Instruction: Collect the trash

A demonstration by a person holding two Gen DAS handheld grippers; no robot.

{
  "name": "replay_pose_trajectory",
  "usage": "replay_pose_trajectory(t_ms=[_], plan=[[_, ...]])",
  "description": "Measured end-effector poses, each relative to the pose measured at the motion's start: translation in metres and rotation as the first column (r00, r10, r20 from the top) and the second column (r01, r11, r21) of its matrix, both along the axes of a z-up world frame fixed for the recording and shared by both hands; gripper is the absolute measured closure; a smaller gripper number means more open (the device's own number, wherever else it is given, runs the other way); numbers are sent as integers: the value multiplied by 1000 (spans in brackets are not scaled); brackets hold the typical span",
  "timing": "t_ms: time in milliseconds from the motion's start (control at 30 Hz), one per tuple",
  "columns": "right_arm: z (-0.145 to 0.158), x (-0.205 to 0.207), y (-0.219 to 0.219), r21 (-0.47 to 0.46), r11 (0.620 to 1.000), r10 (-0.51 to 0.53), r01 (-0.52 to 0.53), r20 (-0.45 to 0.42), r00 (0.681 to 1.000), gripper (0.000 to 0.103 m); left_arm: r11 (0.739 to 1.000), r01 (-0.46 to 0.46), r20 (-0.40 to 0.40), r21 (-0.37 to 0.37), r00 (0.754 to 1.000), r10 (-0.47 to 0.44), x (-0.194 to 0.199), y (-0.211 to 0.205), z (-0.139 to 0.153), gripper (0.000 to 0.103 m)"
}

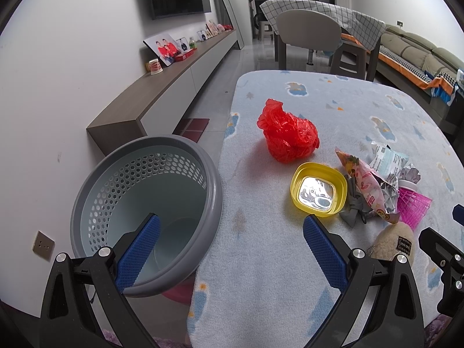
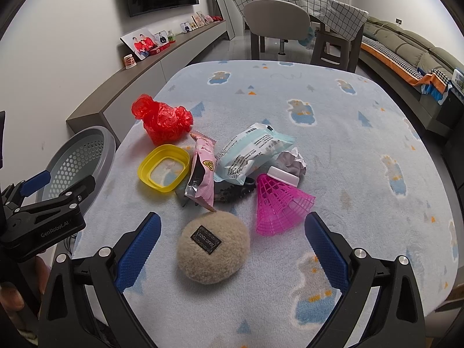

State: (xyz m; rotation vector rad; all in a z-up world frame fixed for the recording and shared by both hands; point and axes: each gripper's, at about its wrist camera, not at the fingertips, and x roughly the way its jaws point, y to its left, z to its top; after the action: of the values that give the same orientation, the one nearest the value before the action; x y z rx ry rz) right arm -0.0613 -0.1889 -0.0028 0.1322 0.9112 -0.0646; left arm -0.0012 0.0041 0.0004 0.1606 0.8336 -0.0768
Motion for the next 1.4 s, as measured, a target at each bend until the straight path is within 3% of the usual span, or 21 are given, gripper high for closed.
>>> replay_pose_trajectory(t_ms=[600, 1000, 1400], plan=[[-3, -2, -7, 26, 1000, 3, -3, -7, 1000, 8, 1000, 4, -3, 0, 1000, -4, 0, 0, 0, 6], [-14, -12, -48, 39, 995, -87, 88, -12, 996, 8, 997, 74, -45, 5, 996, -74, -12, -21, -19, 6], [-30, 24, -64, 22, 999, -27, 30, -95, 995, 8, 992, 127, -52, -16, 990, -128, -21, -41, -22, 6]])
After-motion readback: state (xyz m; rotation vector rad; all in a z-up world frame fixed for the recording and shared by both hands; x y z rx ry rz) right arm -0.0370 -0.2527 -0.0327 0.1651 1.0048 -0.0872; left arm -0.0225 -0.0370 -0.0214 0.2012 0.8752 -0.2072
